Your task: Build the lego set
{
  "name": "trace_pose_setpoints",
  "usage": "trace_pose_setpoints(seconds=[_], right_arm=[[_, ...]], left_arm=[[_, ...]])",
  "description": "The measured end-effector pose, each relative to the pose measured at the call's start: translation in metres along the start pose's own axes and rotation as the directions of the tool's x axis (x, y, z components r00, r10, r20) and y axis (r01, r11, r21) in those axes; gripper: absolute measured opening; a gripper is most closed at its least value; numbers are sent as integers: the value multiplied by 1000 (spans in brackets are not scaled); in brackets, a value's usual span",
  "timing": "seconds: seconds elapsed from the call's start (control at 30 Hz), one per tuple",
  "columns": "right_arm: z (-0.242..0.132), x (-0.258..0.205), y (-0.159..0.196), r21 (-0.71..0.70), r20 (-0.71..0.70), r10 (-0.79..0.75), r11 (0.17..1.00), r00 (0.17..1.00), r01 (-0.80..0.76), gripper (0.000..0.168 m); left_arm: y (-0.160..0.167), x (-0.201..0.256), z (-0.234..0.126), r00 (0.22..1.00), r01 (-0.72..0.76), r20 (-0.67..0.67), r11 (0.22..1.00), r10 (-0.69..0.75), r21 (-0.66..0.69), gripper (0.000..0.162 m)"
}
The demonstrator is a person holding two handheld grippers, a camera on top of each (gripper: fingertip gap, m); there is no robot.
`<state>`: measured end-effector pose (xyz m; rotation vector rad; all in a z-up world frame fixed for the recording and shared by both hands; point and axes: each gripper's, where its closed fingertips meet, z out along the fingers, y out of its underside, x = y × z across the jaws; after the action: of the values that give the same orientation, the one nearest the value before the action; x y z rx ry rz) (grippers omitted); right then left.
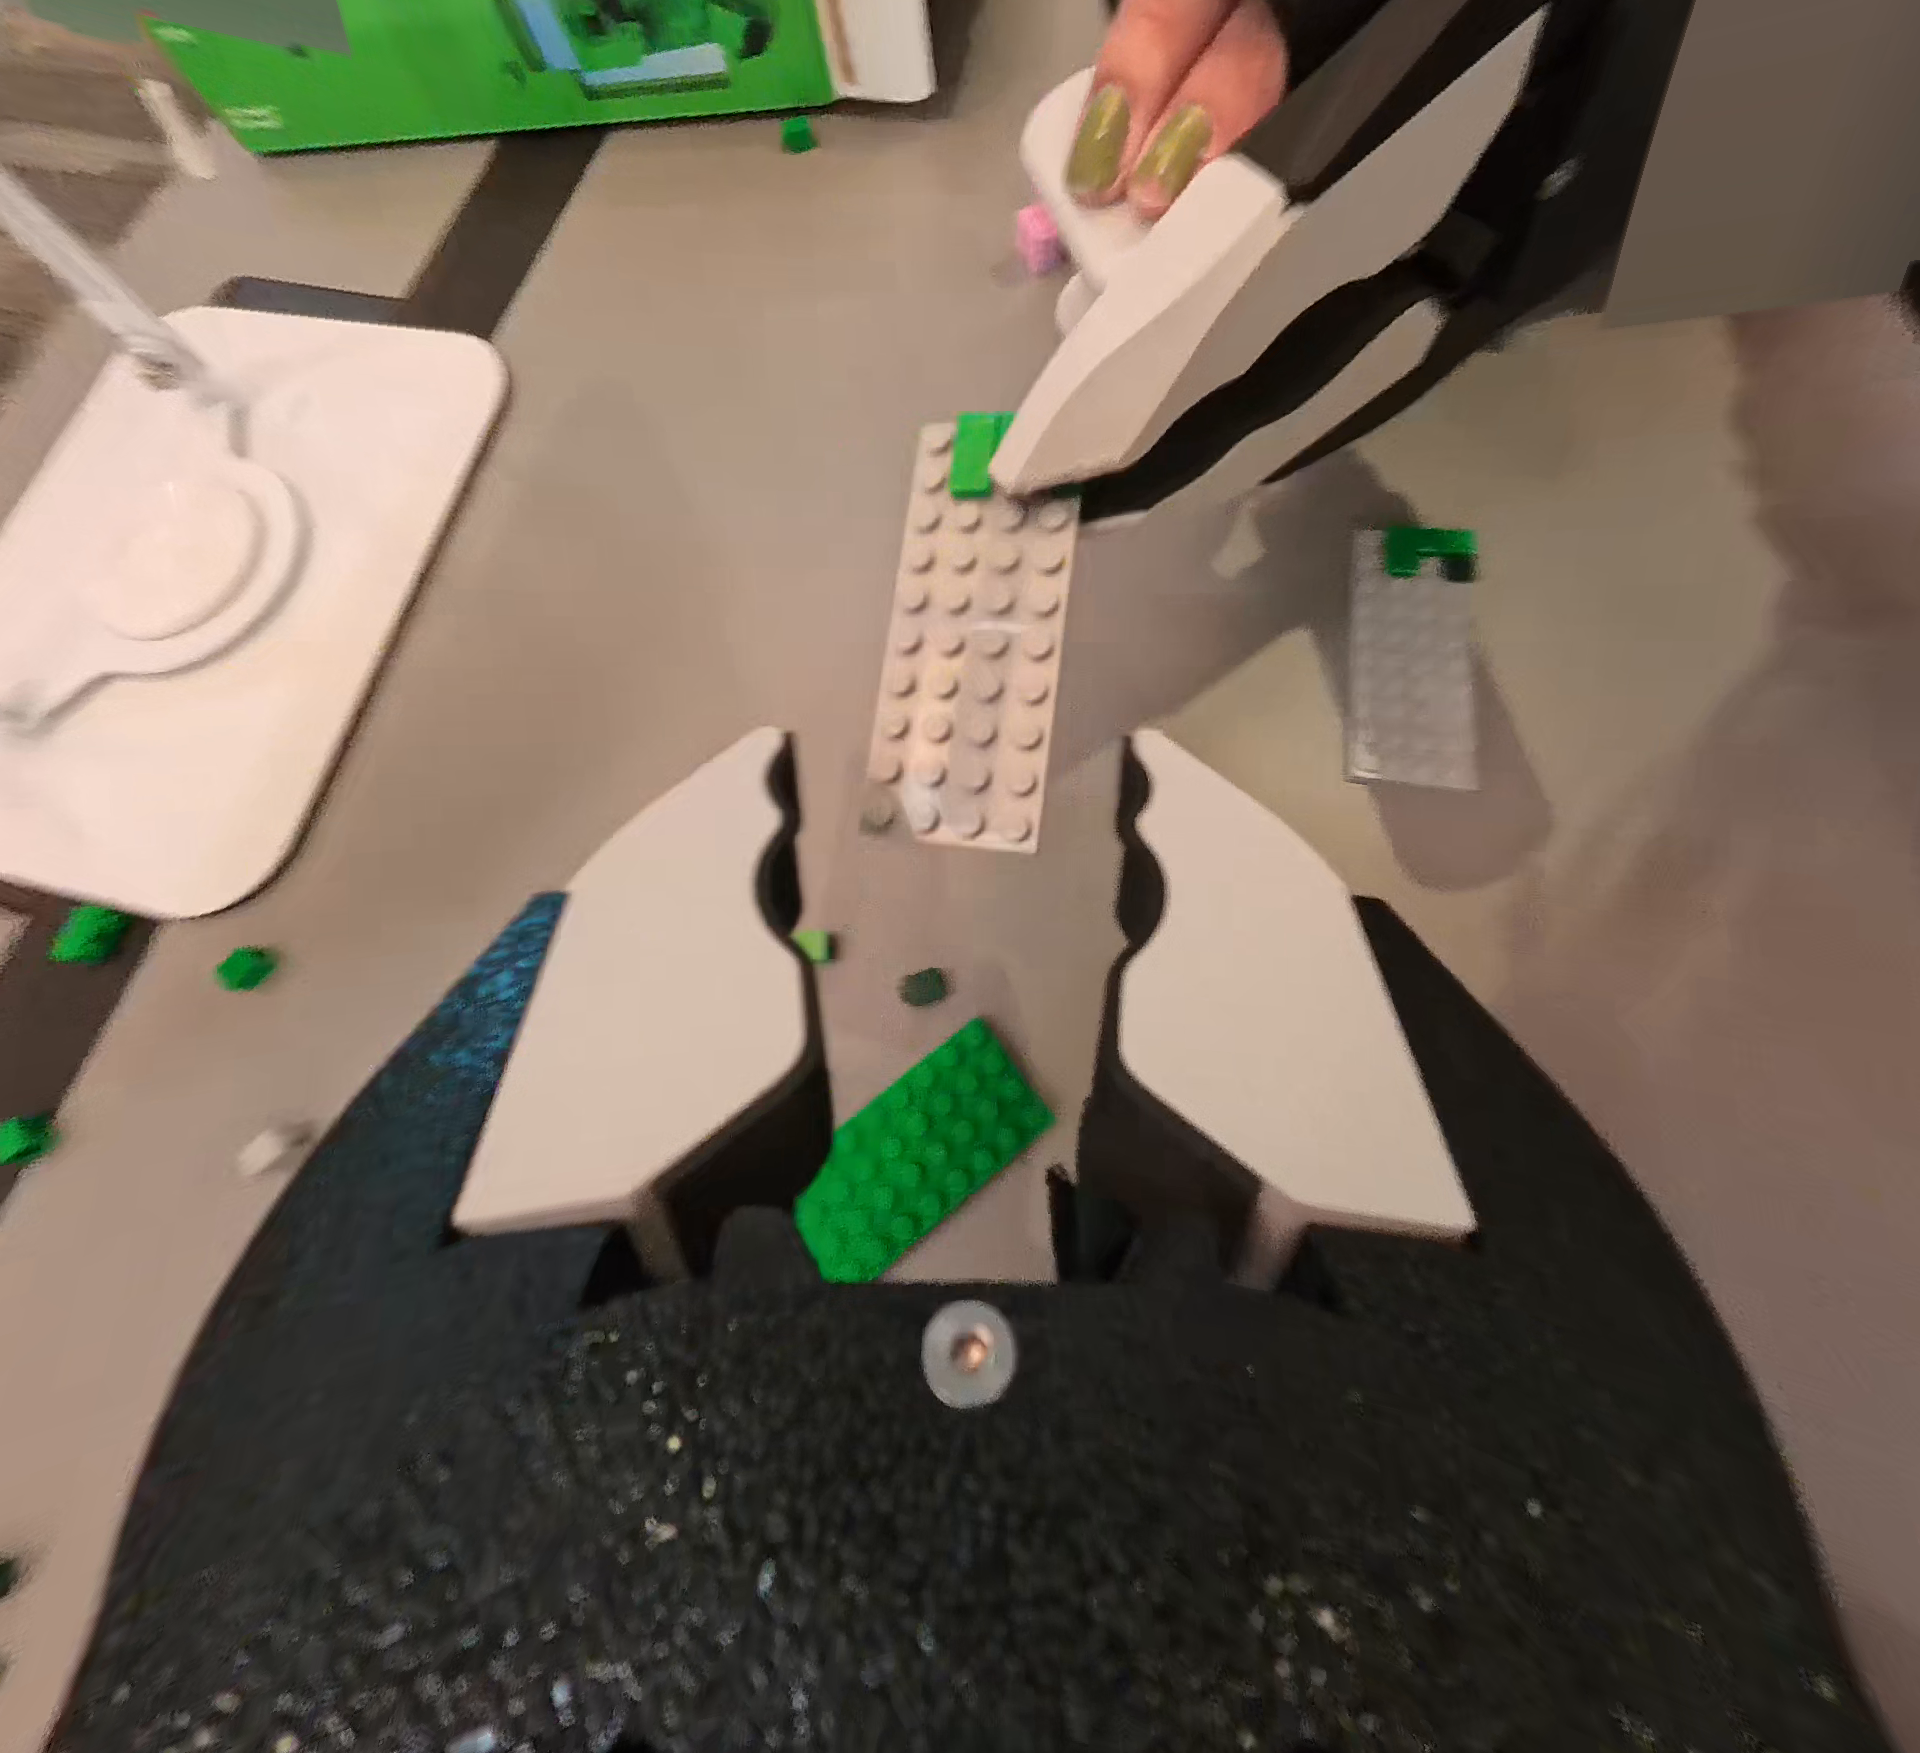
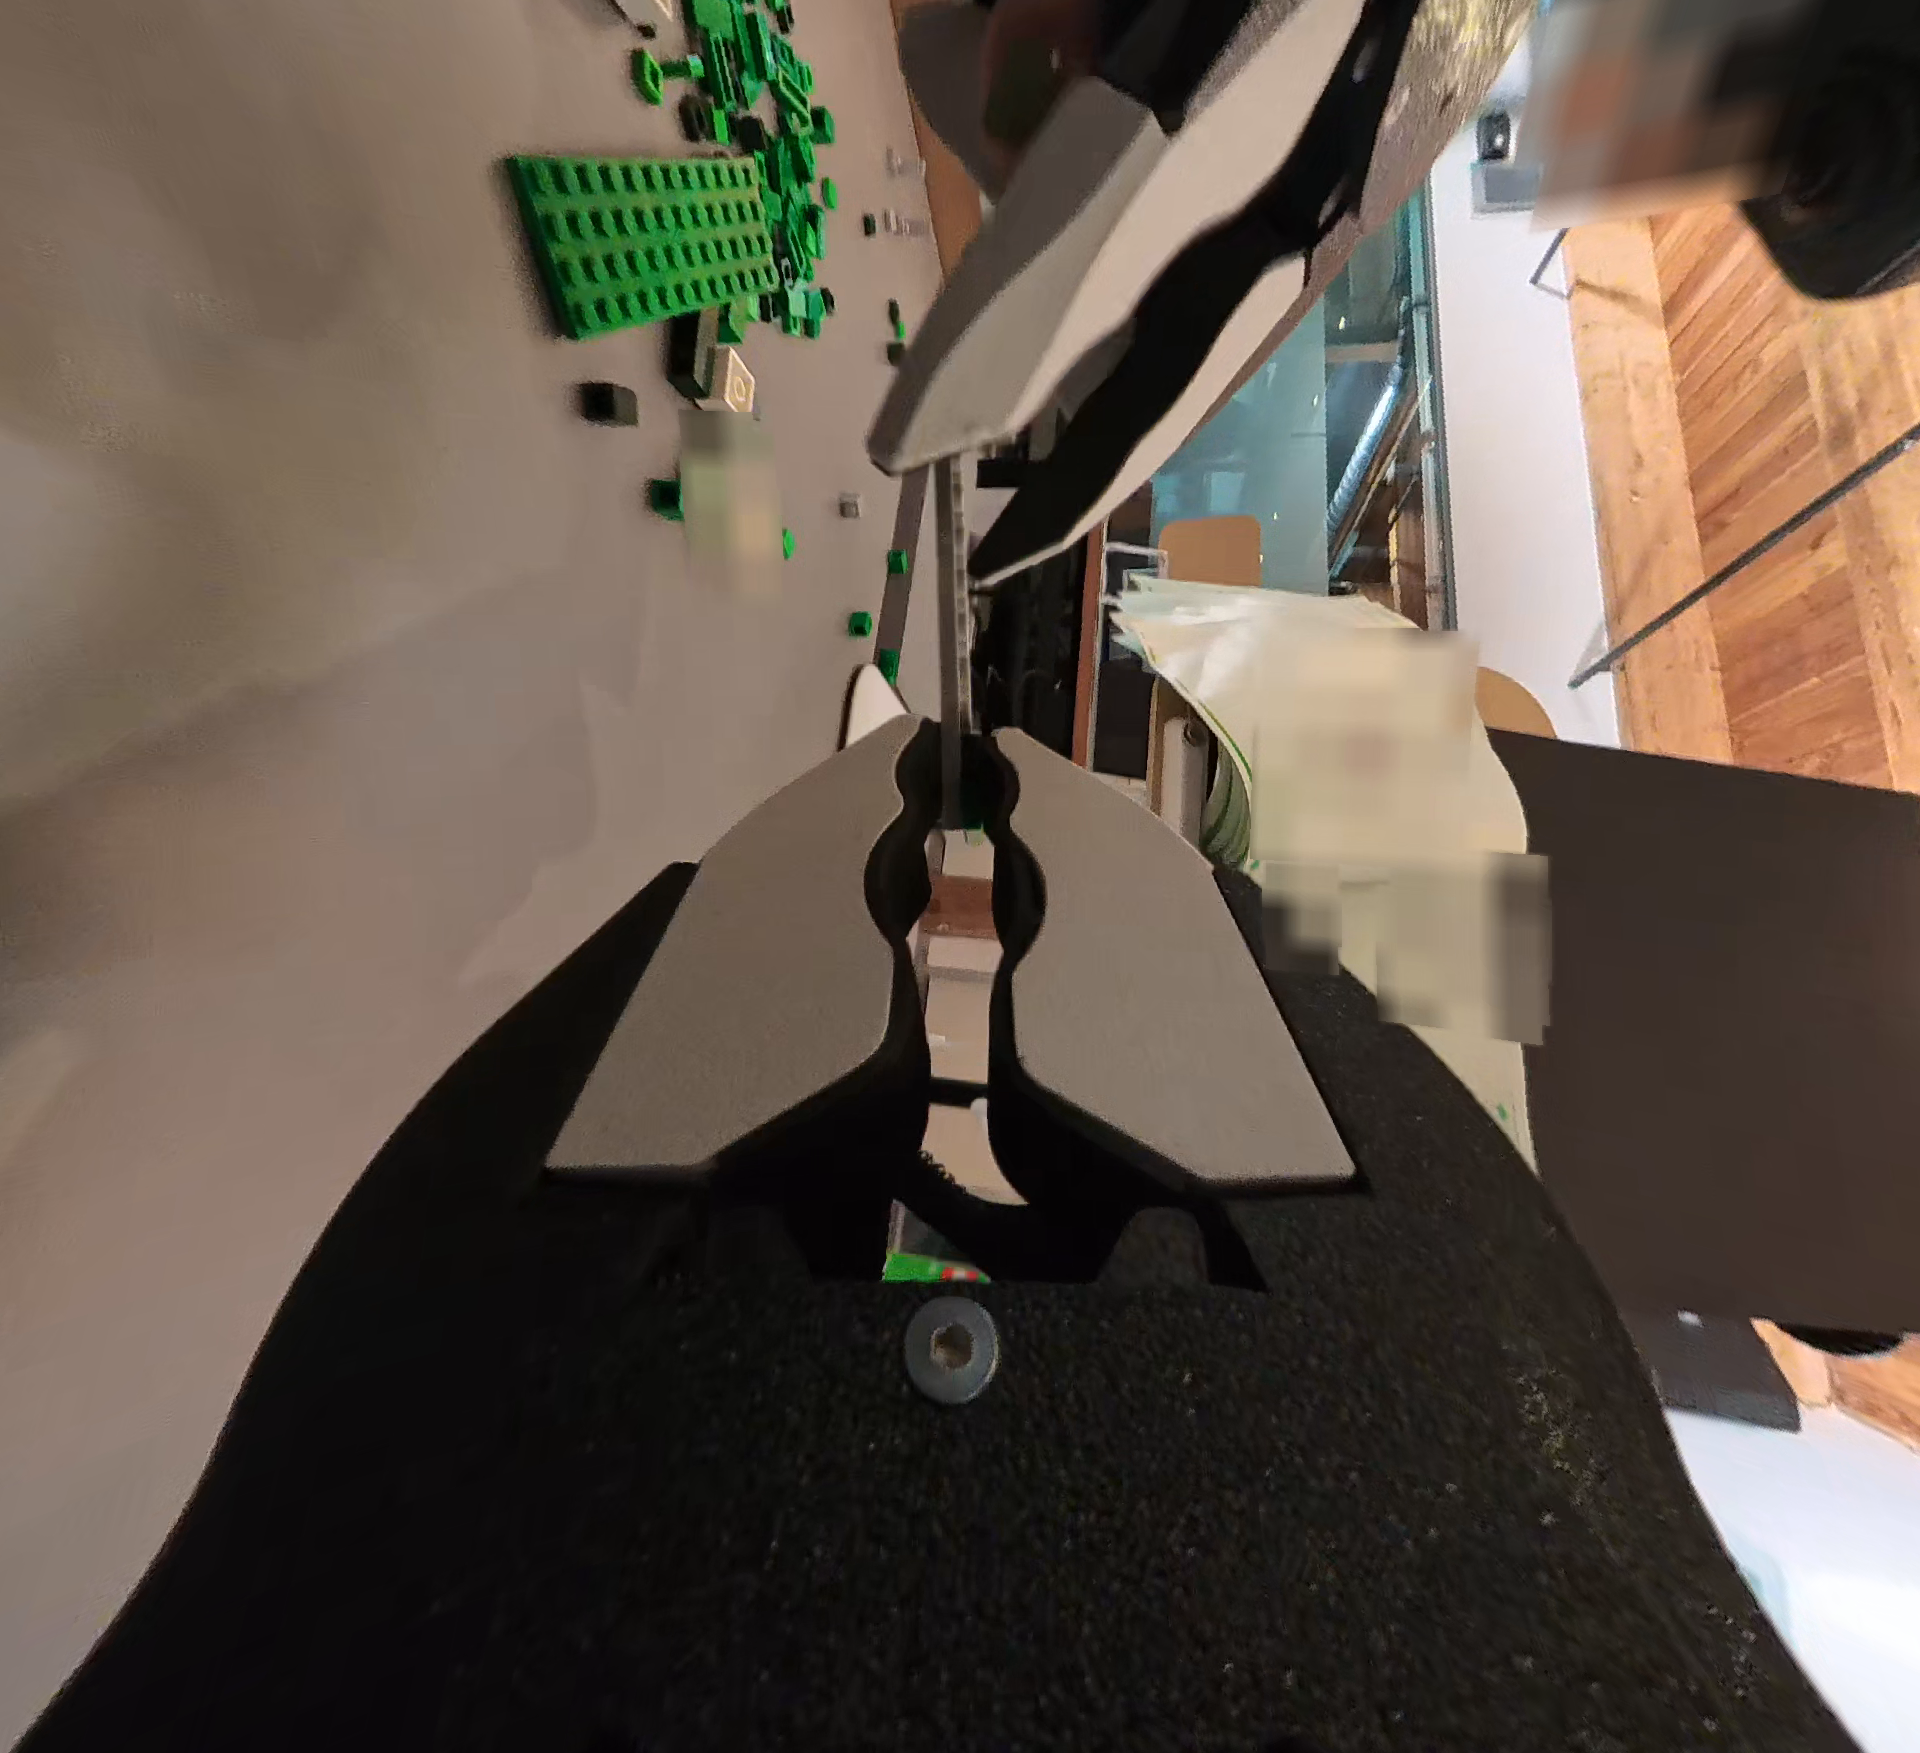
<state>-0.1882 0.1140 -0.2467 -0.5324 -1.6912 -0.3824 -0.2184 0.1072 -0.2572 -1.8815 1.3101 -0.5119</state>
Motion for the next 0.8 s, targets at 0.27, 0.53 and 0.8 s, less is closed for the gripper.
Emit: trace_pose_setpoints(seconds=[0.27, 0.53, 0.8], right_arm=[[-2, 16, 34, -135, -20, 105, 985, 994, -107, 6], [3, -3, 42, -178, 86, 173, 972, 981, -156, 6], [5, -14, 30, -146, 147, 192, 974, 970, -171, 6]], left_arm=[[-19, -40, -7, 803, -226, 567, 974, 182, 8, 82], [-16, -30, 16, 345, -536, 704, 746, 621, -395, 46], [-5, -32, 32, 355, -529, 640, 711, 681, -464, 13]])
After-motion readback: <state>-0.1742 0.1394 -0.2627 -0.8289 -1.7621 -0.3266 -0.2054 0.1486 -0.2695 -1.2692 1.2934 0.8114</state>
